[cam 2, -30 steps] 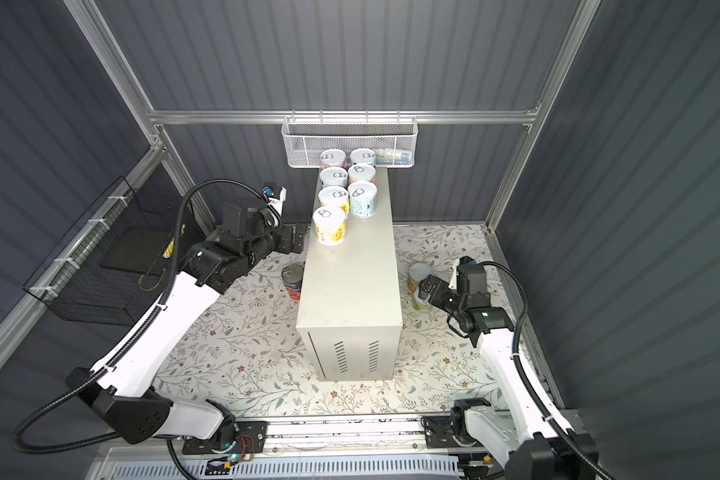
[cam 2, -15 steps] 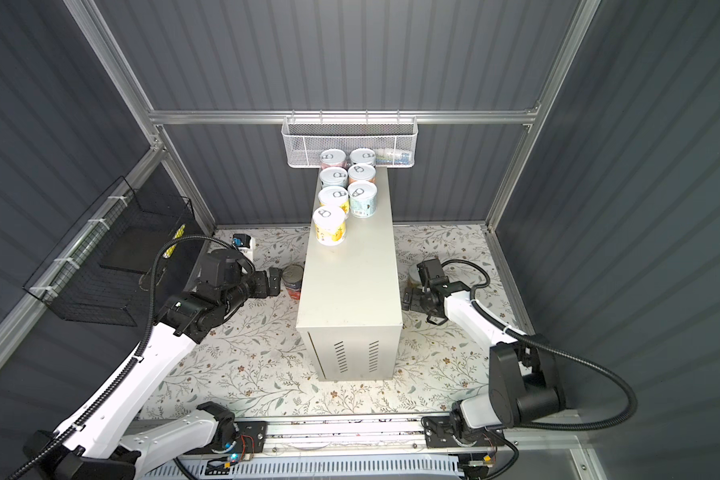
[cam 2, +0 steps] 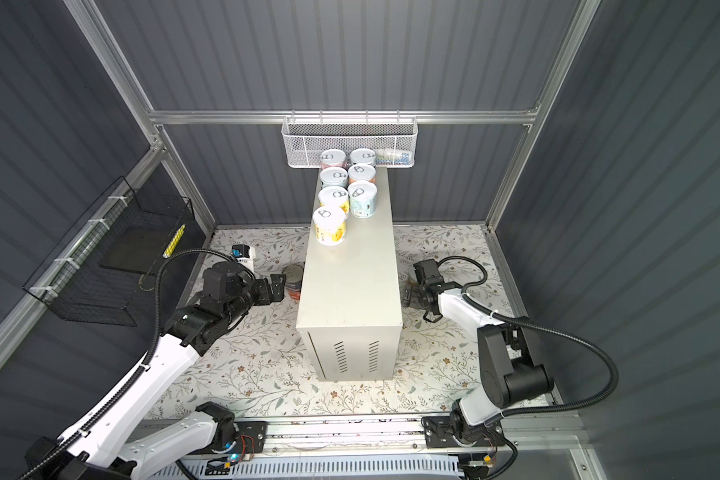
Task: Place and organize the canned foods onto the counter
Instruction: 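Lower the left gripper toward the red-labelled tomato can while the right gripper hovers, then grasp the green-labelled white-lidded floor can with the right gripper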
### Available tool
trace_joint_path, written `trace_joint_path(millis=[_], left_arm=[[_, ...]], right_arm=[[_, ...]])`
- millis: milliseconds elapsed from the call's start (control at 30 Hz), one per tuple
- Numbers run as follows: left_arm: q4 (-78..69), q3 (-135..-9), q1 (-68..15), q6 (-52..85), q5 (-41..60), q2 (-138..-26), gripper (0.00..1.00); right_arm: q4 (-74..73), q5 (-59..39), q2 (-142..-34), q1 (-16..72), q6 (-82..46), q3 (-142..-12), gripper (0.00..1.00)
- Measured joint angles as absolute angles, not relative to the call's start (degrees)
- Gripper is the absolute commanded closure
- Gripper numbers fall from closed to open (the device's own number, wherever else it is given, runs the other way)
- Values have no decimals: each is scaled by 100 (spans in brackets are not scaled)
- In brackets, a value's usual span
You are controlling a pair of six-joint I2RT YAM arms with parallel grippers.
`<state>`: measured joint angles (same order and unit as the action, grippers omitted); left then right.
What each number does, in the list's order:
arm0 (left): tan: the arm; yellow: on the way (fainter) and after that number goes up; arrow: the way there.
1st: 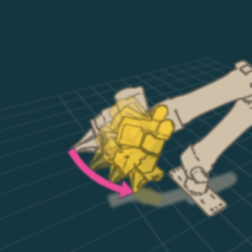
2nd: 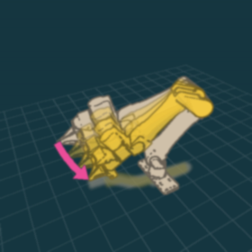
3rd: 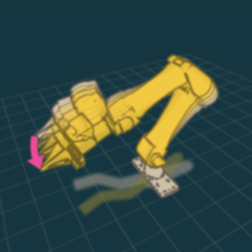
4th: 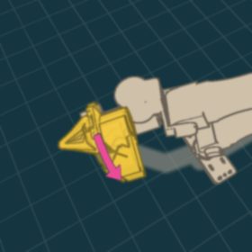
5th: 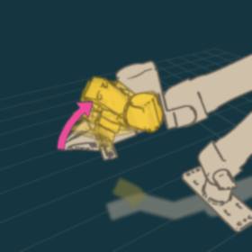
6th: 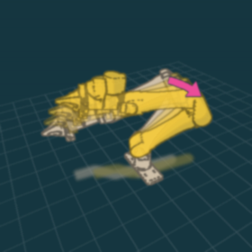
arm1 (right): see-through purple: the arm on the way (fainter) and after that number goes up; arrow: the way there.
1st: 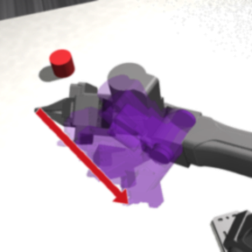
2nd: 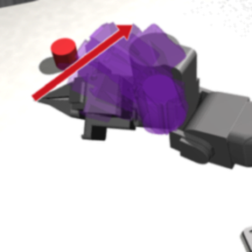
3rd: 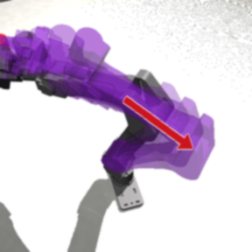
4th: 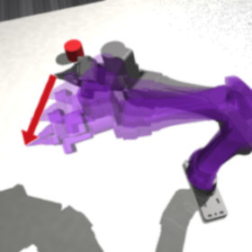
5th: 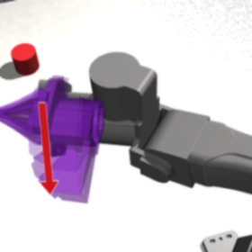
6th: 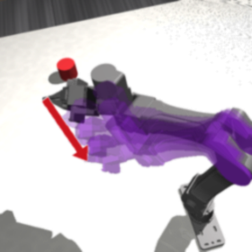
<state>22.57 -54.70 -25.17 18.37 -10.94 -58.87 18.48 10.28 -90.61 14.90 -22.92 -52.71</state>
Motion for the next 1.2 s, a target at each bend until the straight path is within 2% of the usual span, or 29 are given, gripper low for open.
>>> trace_joint_path(millis=[367, 500, 600, 700, 767, 900, 933, 1100, 1200], left_arm=[[1984, -5393, -2517, 1850, -930, -6108, 1], [1984, -5393, -2517, 1848, -932, -6165, 1], [1981, -5393, -2517, 1846, -932, -6165, 1], [1981, -5393, -2517, 1846, -932, -6165, 1], [1981, -5393, -2517, 1833, -934, -6165, 1], [1986, -5393, -2517, 1804, -937, -6165, 0], [1990, -5393, -2517, 1798, -937, -6165, 1], [2112, -5413, -2517, 1710, -934, -6171, 0], [2211, -5487, -2517, 1673, -930, -6200, 1]], right_arm=[[1900, 993, -9998, 1455, -2484, -5835, 1], [1975, 982, -10099, 1437, -2556, -5881, 7], [2038, 965, -10099, 1431, -2585, -5885, 16], [2093, 923, -10099, 1431, -2604, -5885, 29], [2128, 921, -10099, 1431, -2613, -5896, 45], [2143, 899, -10090, 1431, -2593, -5896, 93], [2169, 893, -10077, 1431, -2591, -5892, 100], [2786, 709, -9566, 1463, -2543, -5806, 100], [3376, 631, -8696, 1500, -2403, -5848, 100]])
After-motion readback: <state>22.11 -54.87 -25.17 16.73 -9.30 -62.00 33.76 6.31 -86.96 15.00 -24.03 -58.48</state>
